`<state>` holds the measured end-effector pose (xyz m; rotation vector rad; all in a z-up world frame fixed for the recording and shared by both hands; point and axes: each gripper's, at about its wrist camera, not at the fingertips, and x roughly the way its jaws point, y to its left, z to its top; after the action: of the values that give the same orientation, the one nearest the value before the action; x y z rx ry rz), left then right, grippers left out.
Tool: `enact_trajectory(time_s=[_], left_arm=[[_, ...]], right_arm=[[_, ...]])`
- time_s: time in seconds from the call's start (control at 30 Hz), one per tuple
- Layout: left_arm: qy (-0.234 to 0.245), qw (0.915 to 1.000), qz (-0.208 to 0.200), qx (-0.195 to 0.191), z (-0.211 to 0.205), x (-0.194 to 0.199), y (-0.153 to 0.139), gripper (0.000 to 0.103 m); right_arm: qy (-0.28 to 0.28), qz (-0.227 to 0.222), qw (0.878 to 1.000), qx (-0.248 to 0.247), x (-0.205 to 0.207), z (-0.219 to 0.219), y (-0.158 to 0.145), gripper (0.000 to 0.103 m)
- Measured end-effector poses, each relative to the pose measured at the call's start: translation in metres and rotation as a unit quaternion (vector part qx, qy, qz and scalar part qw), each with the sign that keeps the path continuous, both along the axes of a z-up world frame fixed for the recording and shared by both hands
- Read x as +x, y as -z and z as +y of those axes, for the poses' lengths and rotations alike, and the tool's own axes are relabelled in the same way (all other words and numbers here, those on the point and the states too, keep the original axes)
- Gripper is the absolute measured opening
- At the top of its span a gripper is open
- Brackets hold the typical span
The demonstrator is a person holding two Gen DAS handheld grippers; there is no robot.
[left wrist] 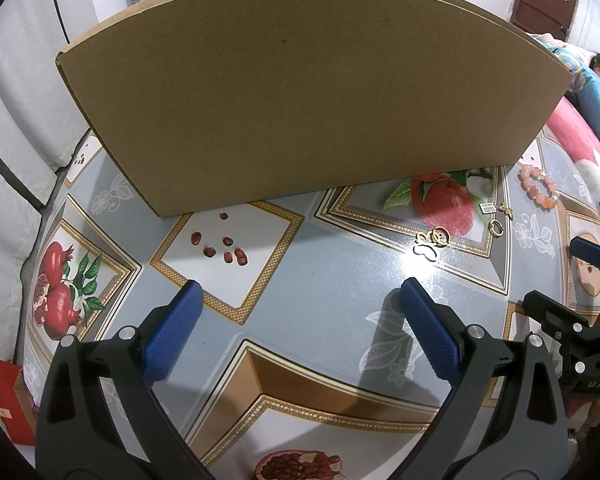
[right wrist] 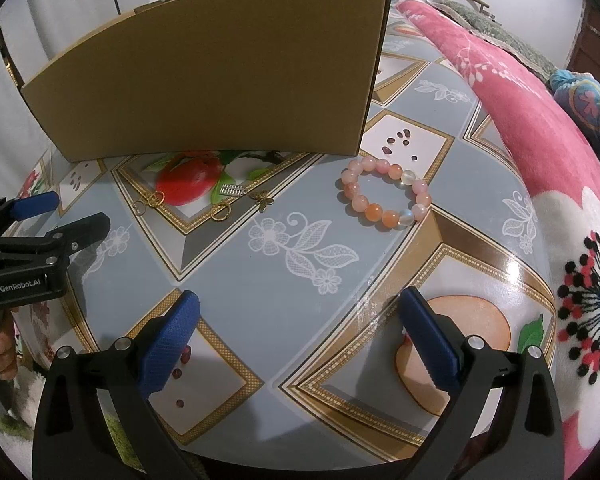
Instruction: Organize jewelry
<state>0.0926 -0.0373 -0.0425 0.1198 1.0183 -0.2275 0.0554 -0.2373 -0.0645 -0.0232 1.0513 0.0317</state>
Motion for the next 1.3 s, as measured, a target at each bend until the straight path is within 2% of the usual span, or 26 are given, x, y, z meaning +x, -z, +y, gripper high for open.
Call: enact_trajectory(time_s=[0.27,0.53,0.63,0.73,0.8,0.97,1.0,1.03,1.07,1.1,1.23,1.3], left_arm=[[0.000,1.0000,-0.002,0.000,0.000,0.000,0.000,0.095],[0.018,0.9995,-0.026,-0.004,0.005,-0.011,0.002,0.096],[0.032,0.9988,-0.035,-0.008,0.009,-0.014,0.003,0.096],[0.034,0.9985,-0.041,-0.012,0.015,-0.016,0.004,0.096],[0.041,0.9971,-0.057,-0.029,0.019,-0.020,0.001,0.096],[0.083,0.9881,-0.100,-0.083,0.020,-0.031,-0.017,0.094],[0.097,0.9848,-0.108,-0.095,0.018,-0.033,-0.020,0.094],[0.108,0.9825,-0.113,-0.101,0.016,-0.035,-0.022,0.092],[0.124,0.9795,-0.118,-0.106,0.013,-0.036,-0.024,0.082],[0.139,0.9775,-0.119,-0.106,0.008,-0.037,-0.024,0.076],[0.176,0.9752,-0.095,-0.095,-0.012,-0.035,-0.020,0.048],[0.190,0.9740,-0.085,-0.089,-0.020,-0.035,-0.016,0.041]], right_arm=[[0.001,0.001,1.000,0.000,0.002,-0.001,0.001,0.097],[-0.013,-0.018,1.000,0.009,-0.005,-0.001,0.000,0.097],[-0.033,-0.015,0.998,0.054,-0.007,-0.001,-0.005,0.097],[-0.045,-0.038,0.994,0.090,-0.009,-0.002,-0.015,0.097],[-0.052,-0.057,0.992,0.103,-0.009,-0.001,-0.021,0.096],[-0.049,-0.072,0.989,0.119,-0.001,-0.001,-0.021,0.071],[-0.047,-0.071,0.989,0.123,0.002,-0.002,-0.020,0.069],[-0.046,-0.069,0.988,0.127,0.003,-0.002,-0.019,0.065],[-0.044,-0.069,0.988,0.130,0.004,-0.003,-0.018,0.063],[-0.042,-0.071,0.988,0.131,0.003,-0.003,-0.017,0.062],[-0.040,-0.074,0.987,0.140,0.003,-0.007,-0.014,0.060],[-0.040,-0.073,0.986,0.141,0.003,-0.008,-0.012,0.060]])
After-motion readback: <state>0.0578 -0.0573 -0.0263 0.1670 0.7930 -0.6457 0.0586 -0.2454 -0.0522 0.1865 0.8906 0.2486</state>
